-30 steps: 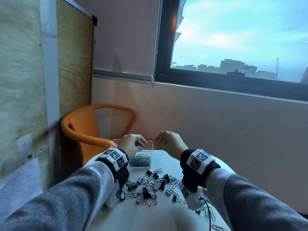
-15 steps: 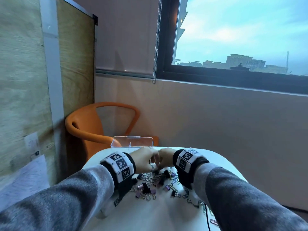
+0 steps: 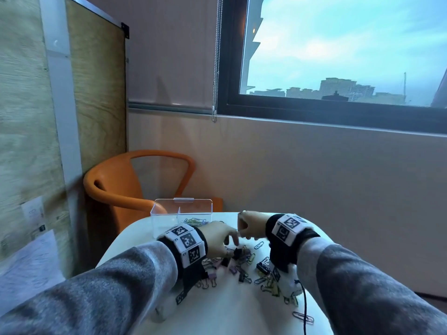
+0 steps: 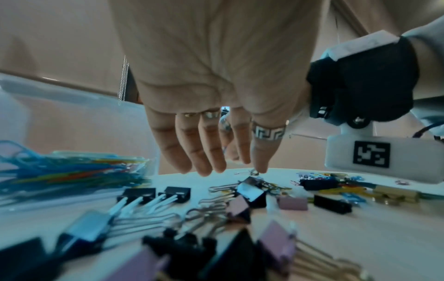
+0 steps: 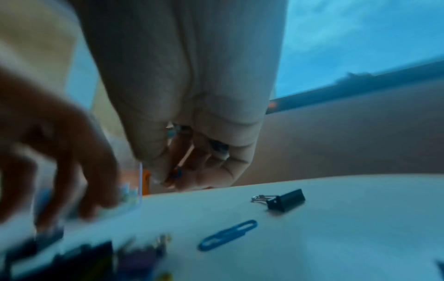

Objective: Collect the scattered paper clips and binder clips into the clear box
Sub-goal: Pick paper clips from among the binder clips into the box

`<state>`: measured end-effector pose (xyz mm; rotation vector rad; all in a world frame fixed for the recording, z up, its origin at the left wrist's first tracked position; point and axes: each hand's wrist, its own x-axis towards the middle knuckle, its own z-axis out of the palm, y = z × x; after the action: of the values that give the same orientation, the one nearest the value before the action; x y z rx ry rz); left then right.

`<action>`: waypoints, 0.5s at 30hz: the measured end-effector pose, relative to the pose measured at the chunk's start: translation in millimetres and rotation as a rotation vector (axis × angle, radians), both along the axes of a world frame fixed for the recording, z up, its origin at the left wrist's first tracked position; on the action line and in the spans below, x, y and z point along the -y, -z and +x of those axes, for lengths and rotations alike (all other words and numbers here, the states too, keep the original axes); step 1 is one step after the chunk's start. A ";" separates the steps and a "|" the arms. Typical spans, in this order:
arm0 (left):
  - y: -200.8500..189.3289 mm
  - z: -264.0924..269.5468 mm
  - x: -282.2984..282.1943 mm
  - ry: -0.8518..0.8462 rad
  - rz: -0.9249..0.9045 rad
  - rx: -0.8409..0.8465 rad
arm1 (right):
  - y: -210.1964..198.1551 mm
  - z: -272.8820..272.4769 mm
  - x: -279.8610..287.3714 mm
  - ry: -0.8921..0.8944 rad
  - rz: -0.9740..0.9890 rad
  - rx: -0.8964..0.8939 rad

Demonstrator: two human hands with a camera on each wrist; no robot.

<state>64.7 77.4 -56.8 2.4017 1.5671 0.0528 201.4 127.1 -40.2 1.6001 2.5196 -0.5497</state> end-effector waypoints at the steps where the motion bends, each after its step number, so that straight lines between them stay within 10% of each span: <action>1: 0.7 4.4 -1.5 0.012 -0.013 -0.001 | -3.9 6.9 1.4 0.047 -0.013 -0.098; 8: 5.3 6.8 -7.4 -0.032 0.016 -0.093 | 2.7 58.1 8.6 0.389 -0.382 -0.913; 15: 3.6 33.3 -7.5 -0.093 -0.015 -0.128 | 14.2 62.9 21.1 0.457 -0.449 -0.750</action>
<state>98.0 84.9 -60.4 2.3617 1.7281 -0.0964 264.3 106.0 -54.4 2.0229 2.1154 -1.9166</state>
